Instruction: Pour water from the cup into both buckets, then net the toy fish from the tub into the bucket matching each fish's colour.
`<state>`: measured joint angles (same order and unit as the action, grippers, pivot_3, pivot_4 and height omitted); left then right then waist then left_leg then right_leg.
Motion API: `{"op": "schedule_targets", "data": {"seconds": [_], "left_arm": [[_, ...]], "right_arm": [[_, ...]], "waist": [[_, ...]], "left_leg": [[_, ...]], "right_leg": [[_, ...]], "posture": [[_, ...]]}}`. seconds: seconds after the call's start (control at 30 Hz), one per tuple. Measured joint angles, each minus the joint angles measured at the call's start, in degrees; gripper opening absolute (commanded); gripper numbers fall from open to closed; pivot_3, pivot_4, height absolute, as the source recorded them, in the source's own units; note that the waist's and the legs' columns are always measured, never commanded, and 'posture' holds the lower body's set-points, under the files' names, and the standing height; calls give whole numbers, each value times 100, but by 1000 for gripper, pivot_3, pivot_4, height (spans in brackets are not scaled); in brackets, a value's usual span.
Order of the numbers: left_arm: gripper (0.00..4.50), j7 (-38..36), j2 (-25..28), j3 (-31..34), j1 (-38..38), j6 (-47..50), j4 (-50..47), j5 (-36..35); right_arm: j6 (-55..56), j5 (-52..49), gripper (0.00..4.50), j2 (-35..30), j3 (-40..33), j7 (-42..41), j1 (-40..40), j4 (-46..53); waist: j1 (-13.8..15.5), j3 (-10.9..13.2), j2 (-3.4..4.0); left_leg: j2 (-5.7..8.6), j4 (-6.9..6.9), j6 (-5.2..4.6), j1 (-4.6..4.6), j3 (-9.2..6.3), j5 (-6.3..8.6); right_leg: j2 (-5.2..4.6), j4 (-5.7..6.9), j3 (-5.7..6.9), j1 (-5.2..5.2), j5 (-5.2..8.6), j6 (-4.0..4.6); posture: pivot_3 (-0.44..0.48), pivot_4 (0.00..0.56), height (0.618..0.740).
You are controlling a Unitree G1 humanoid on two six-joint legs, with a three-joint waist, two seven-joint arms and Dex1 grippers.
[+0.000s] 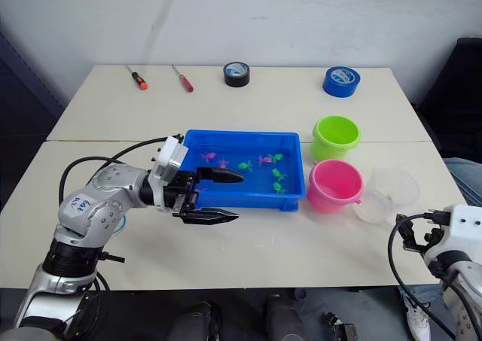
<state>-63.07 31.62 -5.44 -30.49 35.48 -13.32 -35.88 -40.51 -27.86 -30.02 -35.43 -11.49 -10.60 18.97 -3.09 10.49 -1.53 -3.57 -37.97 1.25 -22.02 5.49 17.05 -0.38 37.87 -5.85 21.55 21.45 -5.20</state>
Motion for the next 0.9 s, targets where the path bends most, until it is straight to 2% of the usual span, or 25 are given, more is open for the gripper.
{"op": "schedule_targets", "data": {"seconds": [0.9], "left_arm": [[4415,282,231,91,139,-59,-394,13]], "right_arm": [[1105,825,4500,26,316,114,1293,-1953]], "waist": [[-22,1,8]], "left_leg": [[-1,0,4,2,5,-3]], "right_leg": [[1,1,-4,0,-1,-2]], "posture": [[0,150,740]]}}
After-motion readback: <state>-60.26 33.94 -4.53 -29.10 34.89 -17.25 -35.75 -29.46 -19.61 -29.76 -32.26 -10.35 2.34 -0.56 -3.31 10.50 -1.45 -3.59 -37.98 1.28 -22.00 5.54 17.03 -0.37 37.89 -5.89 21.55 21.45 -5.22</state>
